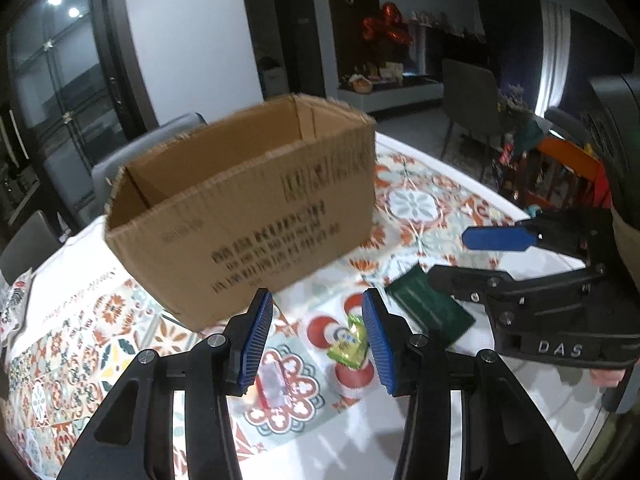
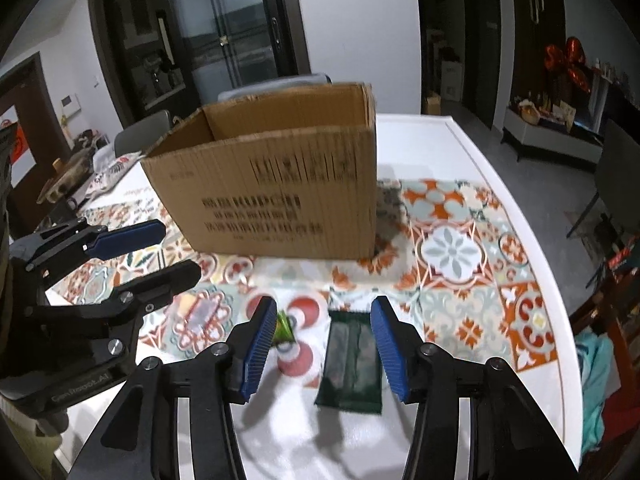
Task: Organize snacks
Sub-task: 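Move both tools back toward the remaining snacks on the table, then grasp the green-yellow candy pack with left tool while right tool grasps the dark green pack, then carry both snacks over the cardboard box and open both tools to drop them, then move the right tool to the clear bag with yellow cake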
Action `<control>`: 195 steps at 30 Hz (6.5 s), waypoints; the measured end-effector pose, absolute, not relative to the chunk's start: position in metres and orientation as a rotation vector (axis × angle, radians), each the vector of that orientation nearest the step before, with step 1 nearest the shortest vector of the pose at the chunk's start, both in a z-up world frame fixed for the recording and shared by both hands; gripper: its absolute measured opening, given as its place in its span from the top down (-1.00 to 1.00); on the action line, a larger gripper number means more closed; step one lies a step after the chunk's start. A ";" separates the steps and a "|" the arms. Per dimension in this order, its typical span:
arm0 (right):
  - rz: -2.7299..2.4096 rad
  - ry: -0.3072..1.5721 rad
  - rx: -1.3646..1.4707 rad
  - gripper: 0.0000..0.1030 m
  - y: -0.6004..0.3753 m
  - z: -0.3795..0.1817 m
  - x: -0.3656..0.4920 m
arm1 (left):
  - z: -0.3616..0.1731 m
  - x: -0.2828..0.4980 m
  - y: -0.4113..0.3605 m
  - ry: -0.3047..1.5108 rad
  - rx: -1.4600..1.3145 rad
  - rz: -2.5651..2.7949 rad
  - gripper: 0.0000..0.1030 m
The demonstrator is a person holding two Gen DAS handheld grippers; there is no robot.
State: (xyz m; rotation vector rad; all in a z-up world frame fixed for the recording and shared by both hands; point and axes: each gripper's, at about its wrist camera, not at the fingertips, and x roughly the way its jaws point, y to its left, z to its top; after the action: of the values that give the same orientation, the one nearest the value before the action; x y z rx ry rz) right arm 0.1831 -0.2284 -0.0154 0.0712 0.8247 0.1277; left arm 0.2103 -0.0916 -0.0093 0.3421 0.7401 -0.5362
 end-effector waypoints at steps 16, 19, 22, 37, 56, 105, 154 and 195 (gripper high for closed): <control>0.117 0.962 0.059 0.03 -0.229 -0.063 0.188 | -0.069 0.217 -0.101 0.893 0.342 -0.616 0.09; 0.114 0.976 0.064 0.03 -0.231 -0.067 0.191 | -0.079 0.221 -0.105 0.913 0.345 -0.620 0.07; 0.111 0.984 0.065 0.03 -0.231 -0.070 0.193 | -0.085 0.226 -0.109 0.922 0.345 -0.618 0.07; 0.096 1.014 0.053 0.03 -0.233 -0.084 0.208 | -0.100 0.245 -0.113 0.943 0.319 -0.596 0.20; 0.086 1.010 -0.040 0.09 -0.217 -0.094 0.213 | -0.093 0.235 -0.097 0.986 0.183 -0.568 0.55; 0.210 0.581 0.046 0.09 -0.200 0.083 0.179 | 0.090 0.199 -0.047 0.619 0.106 -0.425 0.55; 0.189 0.717 -0.107 -0.08 -0.184 0.085 0.343 | 0.070 0.366 -0.039 0.817 0.029 -0.343 0.18; 0.490 0.806 -0.229 -0.19 -0.104 0.006 0.221 | 0.009 0.186 0.042 0.803 0.113 -0.072 -0.13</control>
State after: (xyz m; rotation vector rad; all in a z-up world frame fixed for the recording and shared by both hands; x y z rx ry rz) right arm 0.2205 -0.1036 0.0062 -0.2287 0.8058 0.4898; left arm 0.1861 0.0422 0.0090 0.1129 0.8025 -0.0720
